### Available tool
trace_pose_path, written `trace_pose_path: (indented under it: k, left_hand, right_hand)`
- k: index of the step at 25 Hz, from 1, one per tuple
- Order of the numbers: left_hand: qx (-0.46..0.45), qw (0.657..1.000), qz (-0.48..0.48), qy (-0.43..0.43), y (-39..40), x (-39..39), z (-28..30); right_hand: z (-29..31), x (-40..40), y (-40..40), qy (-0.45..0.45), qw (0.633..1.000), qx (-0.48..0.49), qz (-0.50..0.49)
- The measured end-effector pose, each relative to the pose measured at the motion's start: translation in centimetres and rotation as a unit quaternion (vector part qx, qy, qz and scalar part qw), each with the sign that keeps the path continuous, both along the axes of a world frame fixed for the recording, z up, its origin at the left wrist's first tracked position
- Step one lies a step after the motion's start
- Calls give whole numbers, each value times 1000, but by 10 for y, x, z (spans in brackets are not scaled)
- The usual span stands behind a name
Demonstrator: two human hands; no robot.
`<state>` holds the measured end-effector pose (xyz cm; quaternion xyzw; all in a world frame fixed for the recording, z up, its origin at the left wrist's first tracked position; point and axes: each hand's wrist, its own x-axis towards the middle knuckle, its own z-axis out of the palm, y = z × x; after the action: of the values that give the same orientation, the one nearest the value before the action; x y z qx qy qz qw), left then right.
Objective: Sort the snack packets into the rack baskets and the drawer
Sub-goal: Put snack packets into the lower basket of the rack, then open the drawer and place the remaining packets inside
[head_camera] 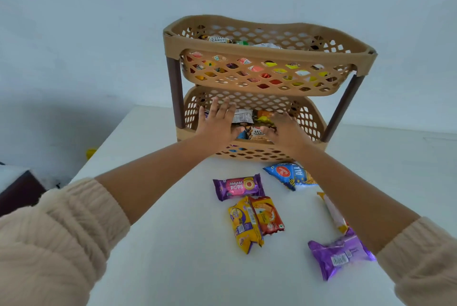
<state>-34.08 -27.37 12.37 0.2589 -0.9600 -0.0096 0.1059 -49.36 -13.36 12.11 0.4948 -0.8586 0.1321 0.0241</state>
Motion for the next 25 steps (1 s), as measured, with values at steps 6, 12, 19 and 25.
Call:
trace_pose_path:
  k: [6, 12, 19, 25]
  left_hand:
    - [18, 1000, -19, 4, 53, 57, -24]
    - [26, 999, 19, -19, 107, 108, -71]
    - [98, 992, 80, 20, 168, 169, -121]
    - [112, 981, 155, -25, 201, 234, -146]
  right_hand:
    - [-26, 47, 61, -14, 1000, 17, -6]
    - [-55, 101, 107, -76, 997, 32, -4]
    - [-95, 176, 162, -118, 993, 10, 1]
    - [-134, 236, 216, -96, 992, 61, 53]
